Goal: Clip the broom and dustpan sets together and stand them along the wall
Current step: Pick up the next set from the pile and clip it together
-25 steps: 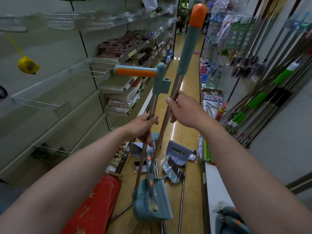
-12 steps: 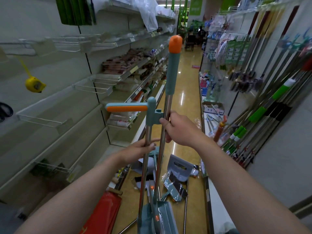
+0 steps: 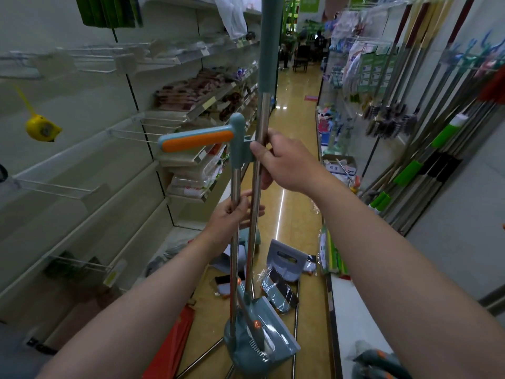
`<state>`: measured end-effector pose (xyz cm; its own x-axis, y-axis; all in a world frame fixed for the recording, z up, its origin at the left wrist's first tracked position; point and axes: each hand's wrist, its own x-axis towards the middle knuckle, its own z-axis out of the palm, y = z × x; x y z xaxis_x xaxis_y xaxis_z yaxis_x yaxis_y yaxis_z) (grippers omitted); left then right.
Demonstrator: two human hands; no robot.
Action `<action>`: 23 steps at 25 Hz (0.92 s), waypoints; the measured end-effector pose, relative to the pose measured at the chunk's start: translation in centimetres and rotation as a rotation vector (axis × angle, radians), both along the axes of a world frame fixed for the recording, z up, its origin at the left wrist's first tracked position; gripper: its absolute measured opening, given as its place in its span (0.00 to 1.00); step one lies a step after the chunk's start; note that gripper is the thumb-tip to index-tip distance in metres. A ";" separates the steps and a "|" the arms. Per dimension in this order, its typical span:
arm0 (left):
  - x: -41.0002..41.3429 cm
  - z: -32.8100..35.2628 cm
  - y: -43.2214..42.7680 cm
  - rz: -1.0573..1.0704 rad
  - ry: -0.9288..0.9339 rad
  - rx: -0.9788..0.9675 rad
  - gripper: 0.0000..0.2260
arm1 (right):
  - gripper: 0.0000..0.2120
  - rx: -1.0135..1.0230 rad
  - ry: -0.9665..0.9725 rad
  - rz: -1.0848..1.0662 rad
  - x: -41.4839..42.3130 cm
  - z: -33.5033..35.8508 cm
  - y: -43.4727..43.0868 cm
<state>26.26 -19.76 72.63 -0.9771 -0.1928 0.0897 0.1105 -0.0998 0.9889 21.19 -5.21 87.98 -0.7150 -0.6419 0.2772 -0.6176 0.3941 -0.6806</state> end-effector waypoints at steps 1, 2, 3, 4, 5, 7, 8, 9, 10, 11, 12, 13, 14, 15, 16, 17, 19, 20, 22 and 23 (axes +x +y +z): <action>-0.1 0.4 0.4 0.021 0.014 -0.003 0.15 | 0.11 -0.015 0.006 0.000 -0.1 0.2 0.0; -0.2 0.6 0.8 0.036 0.022 0.000 0.17 | 0.12 -0.029 0.012 0.000 -0.1 0.3 0.0; -0.3 0.8 1.0 0.047 0.023 0.010 0.17 | 0.12 -0.040 0.019 0.001 -0.2 0.4 0.1; -0.4 1.0 1.1 0.056 0.020 0.016 0.17 | 0.12 -0.048 0.021 0.005 -0.3 0.5 0.2; -0.5 1.1 1.1 0.061 0.014 0.015 0.15 | 0.12 -0.054 0.022 0.010 -0.3 0.5 0.3; -0.7 1.0 0.9 0.048 0.014 -0.002 0.14 | 0.12 -0.066 0.034 0.005 -0.3 0.6 0.5; -0.6 0.9 0.9 0.033 0.025 -0.012 0.14 | 0.12 -0.075 0.044 -0.011 -0.2 0.7 0.6; -0.5 1.0 1.0 0.015 0.039 -0.016 0.16 | 0.12 -0.085 0.055 -0.028 -0.1 0.9 0.6; -0.4 1.1 1.1 -0.003 0.057 -0.020 0.16 | 0.11 -0.093 0.064 -0.039 0.1 1.2 0.6; -0.2 1.2 1.2 -0.022 0.078 -0.026 0.16 | 0.11 -0.096 0.071 -0.041 0.2 1.4 0.6; -0.1 1.4 1.3 -0.038 0.098 -0.039 0.16 | 0.11 -0.096 0.073 -0.034 0.3 1.7 0.6; 0.0 1.5 1.3 -0.049 0.112 -0.050 0.16 | 0.12 -0.097 0.068 -0.026 0.4 2.0 0.7; 0.0 1.6 1.3 -0.052 0.118 -0.058 0.16 | 0.14 -0.099 0.058 -0.022 0.4 2.3 0.8; 0.1 1.5 1.3 -0.052 0.114 -0.054 0.16 | 0.14 -0.100 0.045 -0.022 0.4 2.3 0.8; 0.2 1.5 1.4 -0.053 0.103 -0.046 0.17 | 0.15 -0.098 0.035 -0.028 0.3 2.2 0.9; 0.3 1.4 1.3 -0.065 0.090 -0.039 0.18 | 0.15 -0.098 0.025 -0.041 0.4 1.9 1.0; 0.5 1.2 1.3 -0.088 0.077 -0.068 0.15 | 0.14 -0.113 -0.011 -0.062 0.4 1.3 1.0; 0.6 1.1 1.2 -0.087 0.074 -0.091 0.12 | 0.13 -0.124 -0.033 -0.065 0.4 1.0 1.0; 0.6 0.7 1.1 -0.061 0.059 -0.105 0.10 | 0.12 -0.139 -0.041 -0.069 0.6 0.2 0.9; 0.6 0.5 1.1 -0.048 0.052 -0.101 0.11 | 0.12 -0.142 -0.020 -0.081 0.7 -0.4 0.8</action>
